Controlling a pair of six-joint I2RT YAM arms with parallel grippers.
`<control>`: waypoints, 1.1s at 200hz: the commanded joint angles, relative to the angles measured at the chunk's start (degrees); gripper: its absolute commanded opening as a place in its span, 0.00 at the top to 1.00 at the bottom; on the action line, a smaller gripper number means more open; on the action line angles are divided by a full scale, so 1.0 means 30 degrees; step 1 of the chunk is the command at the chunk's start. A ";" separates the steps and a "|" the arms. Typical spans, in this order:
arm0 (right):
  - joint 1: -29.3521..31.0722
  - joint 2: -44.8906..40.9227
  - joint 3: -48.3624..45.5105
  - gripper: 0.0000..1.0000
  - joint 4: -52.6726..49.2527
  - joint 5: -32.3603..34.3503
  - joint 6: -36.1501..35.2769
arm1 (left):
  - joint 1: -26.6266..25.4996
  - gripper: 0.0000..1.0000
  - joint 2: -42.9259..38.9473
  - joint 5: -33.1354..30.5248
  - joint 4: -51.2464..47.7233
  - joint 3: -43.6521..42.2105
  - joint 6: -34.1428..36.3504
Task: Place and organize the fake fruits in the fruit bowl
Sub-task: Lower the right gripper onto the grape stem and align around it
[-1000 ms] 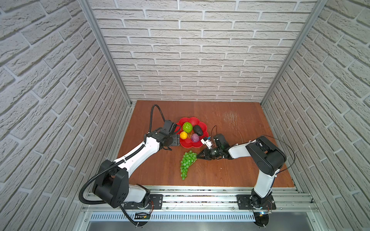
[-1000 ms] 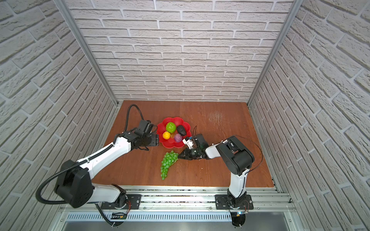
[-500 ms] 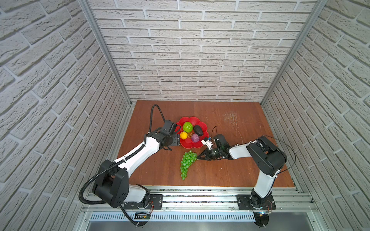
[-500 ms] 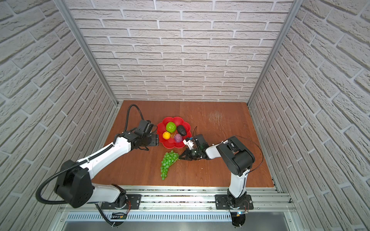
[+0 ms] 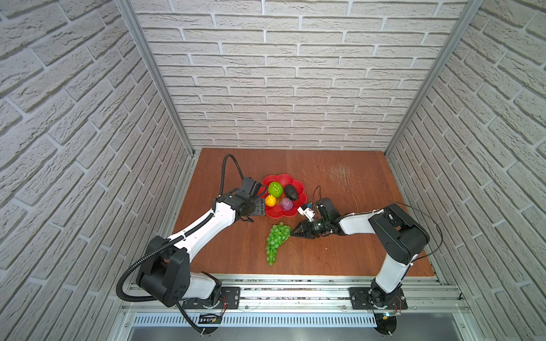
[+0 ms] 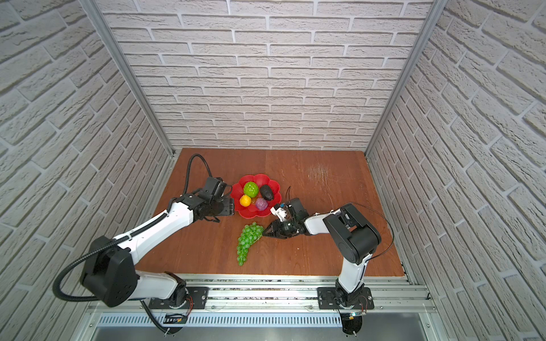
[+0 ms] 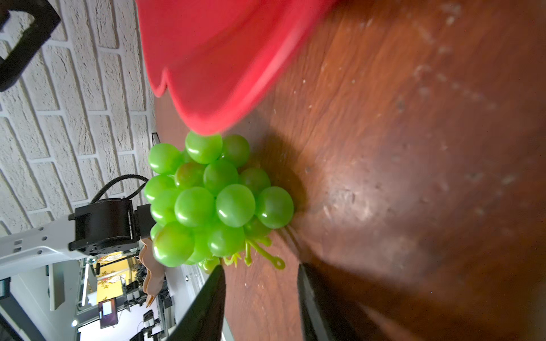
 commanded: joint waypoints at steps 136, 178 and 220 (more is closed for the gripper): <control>0.0112 0.0227 0.1922 0.57 -0.2321 0.0257 -0.2727 | -0.0099 0.23 -0.0045 -0.0319 0.0088 0.0389 0.0105; 0.0471 0.1105 0.1201 0.56 -0.0406 -0.0448 -0.1831 | -0.0085 0.23 -0.0142 -0.0402 -0.0014 0.0388 0.0176; 0.0830 0.1681 0.0913 0.56 0.1300 -0.0938 -0.0777 | -0.0099 0.22 -0.0083 -0.0450 -0.0147 0.0536 0.0221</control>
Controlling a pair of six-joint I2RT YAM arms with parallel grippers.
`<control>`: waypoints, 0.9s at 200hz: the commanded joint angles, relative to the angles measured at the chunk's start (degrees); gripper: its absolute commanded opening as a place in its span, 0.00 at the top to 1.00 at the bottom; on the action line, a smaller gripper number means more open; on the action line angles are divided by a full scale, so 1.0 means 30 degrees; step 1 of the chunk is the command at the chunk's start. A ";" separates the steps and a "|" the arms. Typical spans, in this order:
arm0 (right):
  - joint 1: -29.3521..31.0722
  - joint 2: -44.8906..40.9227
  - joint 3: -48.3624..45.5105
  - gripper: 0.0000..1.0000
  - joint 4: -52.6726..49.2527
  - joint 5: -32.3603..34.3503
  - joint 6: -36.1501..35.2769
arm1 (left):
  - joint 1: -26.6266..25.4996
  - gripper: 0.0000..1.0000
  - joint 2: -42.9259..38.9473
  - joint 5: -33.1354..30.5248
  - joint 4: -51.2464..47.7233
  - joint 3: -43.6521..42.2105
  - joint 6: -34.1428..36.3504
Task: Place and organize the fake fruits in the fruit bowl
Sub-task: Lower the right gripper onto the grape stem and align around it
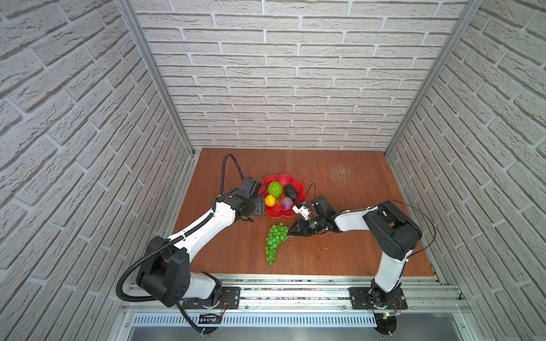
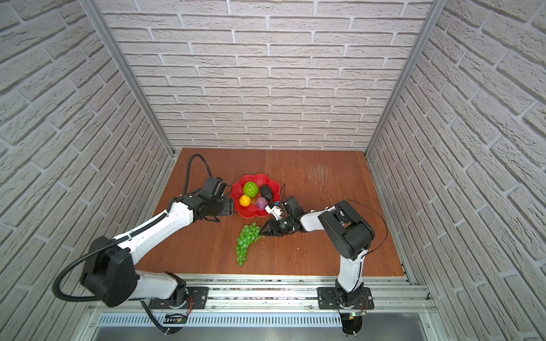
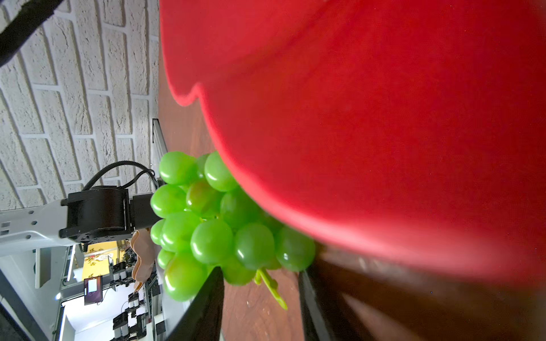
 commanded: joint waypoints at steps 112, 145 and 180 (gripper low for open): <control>0.0696 0.0432 -0.1860 0.63 0.4387 -0.0757 0.3156 | -0.0076 0.22 -0.0209 -0.0416 0.0051 0.0140 0.0064; 0.0840 -0.0028 -0.2309 0.57 0.4591 -0.1182 0.2910 | -0.0085 0.22 -0.0424 -0.0608 -0.0038 0.0020 0.0091; 0.0899 -0.0624 -0.1781 0.57 0.1245 -0.0367 0.0405 | -0.0082 0.22 -0.0311 -0.0546 0.0094 0.0016 0.0064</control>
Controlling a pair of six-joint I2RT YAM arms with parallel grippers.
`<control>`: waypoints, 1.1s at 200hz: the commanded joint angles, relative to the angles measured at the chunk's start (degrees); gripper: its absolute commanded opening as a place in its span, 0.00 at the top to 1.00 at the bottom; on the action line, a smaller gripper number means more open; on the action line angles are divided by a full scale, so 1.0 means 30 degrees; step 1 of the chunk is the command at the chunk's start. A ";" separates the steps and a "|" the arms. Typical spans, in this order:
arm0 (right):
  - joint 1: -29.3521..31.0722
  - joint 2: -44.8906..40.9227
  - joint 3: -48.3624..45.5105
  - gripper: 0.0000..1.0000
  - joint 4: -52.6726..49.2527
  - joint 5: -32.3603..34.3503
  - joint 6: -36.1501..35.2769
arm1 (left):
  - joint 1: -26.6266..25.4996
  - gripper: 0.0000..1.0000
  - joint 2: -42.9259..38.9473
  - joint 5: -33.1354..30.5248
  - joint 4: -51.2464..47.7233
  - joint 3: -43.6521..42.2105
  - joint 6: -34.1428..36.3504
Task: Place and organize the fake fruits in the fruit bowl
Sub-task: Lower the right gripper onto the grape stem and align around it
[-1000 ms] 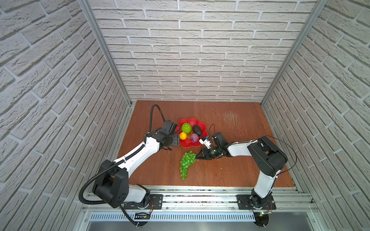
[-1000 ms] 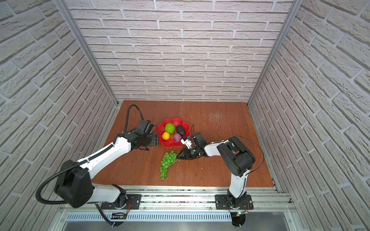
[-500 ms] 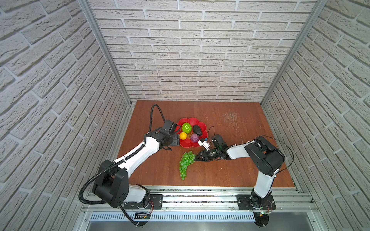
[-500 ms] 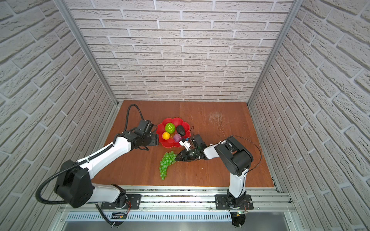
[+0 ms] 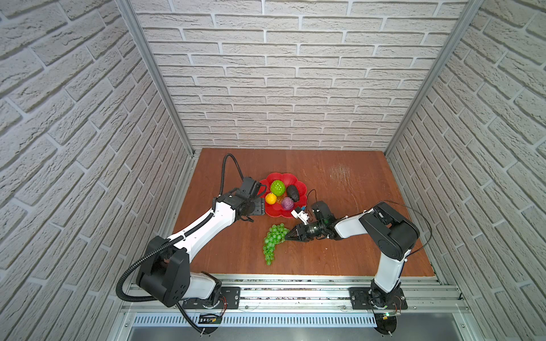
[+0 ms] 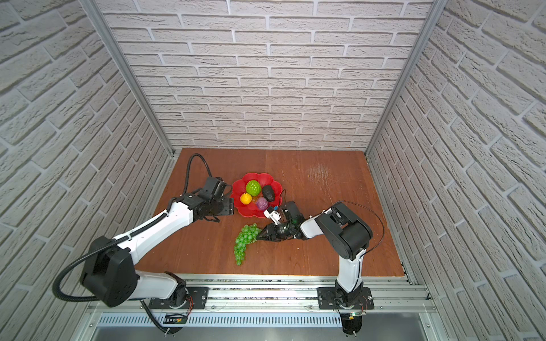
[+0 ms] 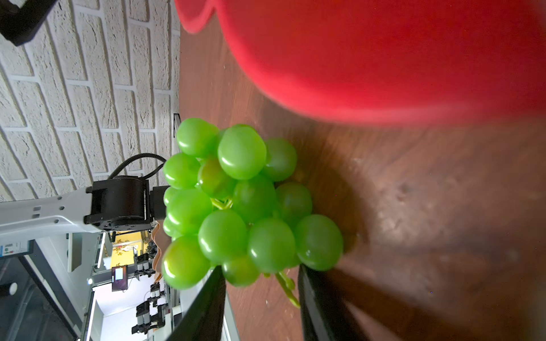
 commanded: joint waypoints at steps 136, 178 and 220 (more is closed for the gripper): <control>0.0309 -0.0756 0.1495 0.66 -0.3314 0.2879 -0.2924 | -0.0095 0.22 -0.0579 -0.0356 0.0113 -0.0230 -0.0042; 0.0309 -0.0657 0.1713 0.73 -0.3496 0.2500 -0.3016 | -0.0096 0.22 -0.0551 -0.0349 0.0171 -0.0270 -0.0046; 0.0309 -0.0996 0.1608 0.82 -0.4076 0.2436 -0.3385 | -0.0090 0.22 -0.0461 -0.0323 0.0202 -0.0277 -0.0028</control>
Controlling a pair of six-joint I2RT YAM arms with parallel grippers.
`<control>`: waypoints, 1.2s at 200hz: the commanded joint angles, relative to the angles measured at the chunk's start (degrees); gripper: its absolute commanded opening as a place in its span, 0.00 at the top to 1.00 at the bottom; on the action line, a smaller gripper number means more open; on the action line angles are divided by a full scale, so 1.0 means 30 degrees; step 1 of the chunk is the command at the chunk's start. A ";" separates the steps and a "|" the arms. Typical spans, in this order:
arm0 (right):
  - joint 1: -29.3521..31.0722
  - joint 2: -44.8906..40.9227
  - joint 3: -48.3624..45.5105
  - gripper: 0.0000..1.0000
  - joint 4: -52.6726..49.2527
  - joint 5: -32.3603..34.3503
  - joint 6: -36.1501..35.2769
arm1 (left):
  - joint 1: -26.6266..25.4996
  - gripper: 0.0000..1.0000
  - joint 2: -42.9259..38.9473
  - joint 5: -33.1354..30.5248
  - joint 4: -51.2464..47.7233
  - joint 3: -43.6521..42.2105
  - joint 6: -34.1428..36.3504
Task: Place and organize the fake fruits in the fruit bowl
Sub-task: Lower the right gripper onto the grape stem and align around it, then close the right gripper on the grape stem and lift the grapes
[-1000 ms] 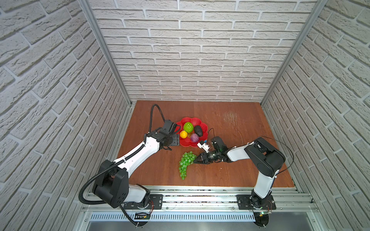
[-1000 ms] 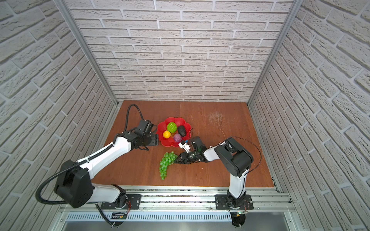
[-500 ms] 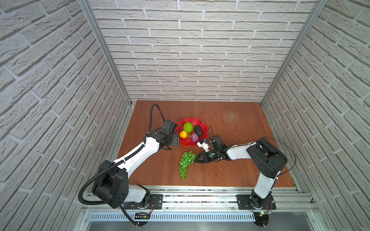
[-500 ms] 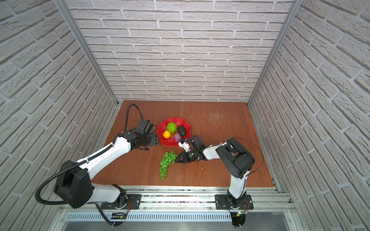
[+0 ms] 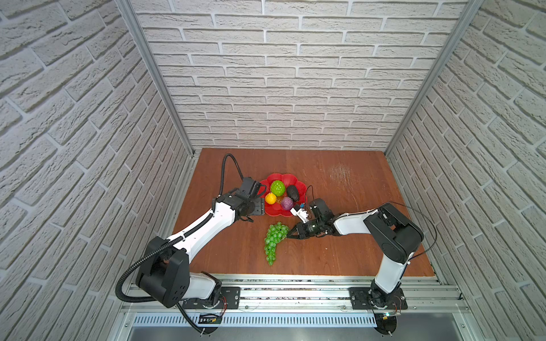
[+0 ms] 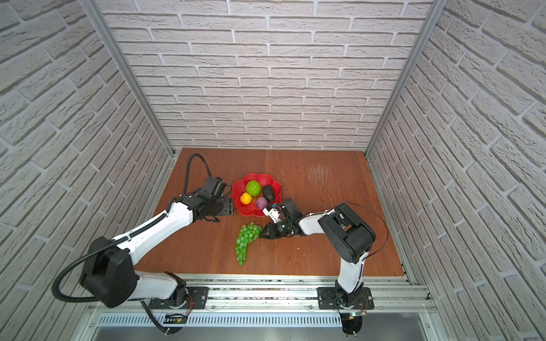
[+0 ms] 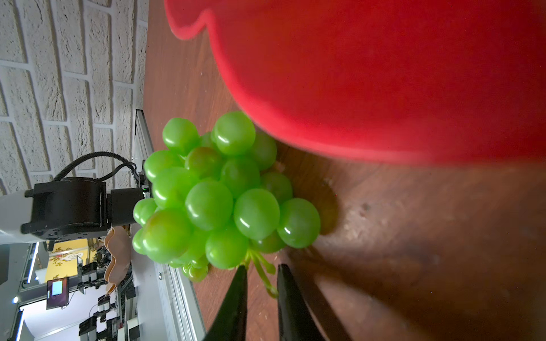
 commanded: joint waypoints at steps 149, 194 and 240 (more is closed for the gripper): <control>0.0112 -0.2850 0.1123 0.94 -0.3163 0.0089 -0.1793 | -0.0099 0.22 -0.0199 -0.0528 0.0402 -0.0306 -0.0158; 0.0115 -0.4352 0.1987 0.94 -0.4029 -0.0025 -0.1626 | -0.0093 0.22 -0.0349 -0.0471 0.0945 -0.0405 -0.0386; 0.0112 -0.5669 0.3478 0.94 -0.5634 -0.0580 -0.1674 | -0.0059 0.22 -0.0370 -0.0225 0.1248 -0.0522 -0.0526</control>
